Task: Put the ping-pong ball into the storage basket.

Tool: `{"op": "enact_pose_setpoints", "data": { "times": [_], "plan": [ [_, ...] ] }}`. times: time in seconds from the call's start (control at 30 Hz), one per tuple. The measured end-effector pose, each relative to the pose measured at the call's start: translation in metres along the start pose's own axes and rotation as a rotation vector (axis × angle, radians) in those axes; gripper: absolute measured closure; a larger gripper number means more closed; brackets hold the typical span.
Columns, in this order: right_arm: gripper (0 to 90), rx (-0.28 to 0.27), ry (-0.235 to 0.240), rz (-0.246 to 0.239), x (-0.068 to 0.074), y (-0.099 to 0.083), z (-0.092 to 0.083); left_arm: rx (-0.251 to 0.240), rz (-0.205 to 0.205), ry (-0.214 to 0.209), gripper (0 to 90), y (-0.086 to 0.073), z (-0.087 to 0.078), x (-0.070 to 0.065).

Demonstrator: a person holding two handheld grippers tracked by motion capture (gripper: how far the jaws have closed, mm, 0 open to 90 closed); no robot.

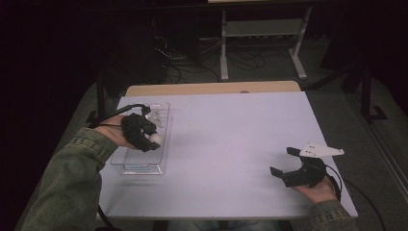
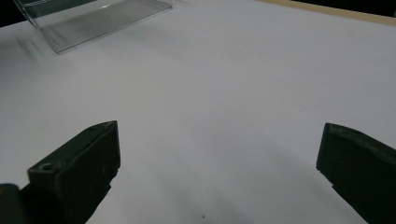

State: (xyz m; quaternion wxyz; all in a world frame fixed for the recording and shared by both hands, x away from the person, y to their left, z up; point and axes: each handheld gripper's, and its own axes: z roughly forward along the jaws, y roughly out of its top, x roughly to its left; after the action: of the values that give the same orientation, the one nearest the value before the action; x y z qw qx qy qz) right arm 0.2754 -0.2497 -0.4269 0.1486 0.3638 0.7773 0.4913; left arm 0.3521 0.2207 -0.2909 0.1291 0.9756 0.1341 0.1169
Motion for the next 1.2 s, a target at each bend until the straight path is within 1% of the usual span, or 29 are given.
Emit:
{"op": "enact_pose_setpoints", "data": {
  "times": [0.07,0.17,0.43,0.53,0.6,0.77,1.03,1.2],
  "plan": [
    [0.0,0.001,-0.002,0.000,0.000,0.000,0.000,0.003,0.001,-0.006,50.3,-0.001,0.000,0.001],
    [0.0,-0.001,-0.004,-0.001,0.000,0.000,0.000,0.008,-0.011,-0.009,50.3,-0.002,0.000,0.004],
    [0.0,0.004,-0.006,-0.002,0.000,0.000,0.000,0.030,-0.014,-0.009,50.3,-0.008,0.000,0.004],
    [0.0,0.006,-0.007,-0.005,0.001,0.000,0.001,0.036,-0.010,-0.013,50.3,-0.009,0.000,0.004],
    [0.0,0.006,-0.008,-0.005,0.001,0.000,0.001,0.044,-0.010,-0.010,50.3,-0.010,0.002,0.004],
    [0.0,0.006,-0.008,-0.004,0.000,0.000,0.001,0.041,-0.008,-0.006,50.3,-0.011,0.006,0.005],
    [0.0,0.008,-0.005,-0.005,0.001,0.000,0.001,0.046,-0.003,-0.029,50.3,-0.012,0.017,0.003],
    [0.0,0.006,-0.004,-0.005,0.000,0.000,0.000,0.043,-0.012,-0.033,50.3,-0.015,0.021,0.003]
  ]
}}
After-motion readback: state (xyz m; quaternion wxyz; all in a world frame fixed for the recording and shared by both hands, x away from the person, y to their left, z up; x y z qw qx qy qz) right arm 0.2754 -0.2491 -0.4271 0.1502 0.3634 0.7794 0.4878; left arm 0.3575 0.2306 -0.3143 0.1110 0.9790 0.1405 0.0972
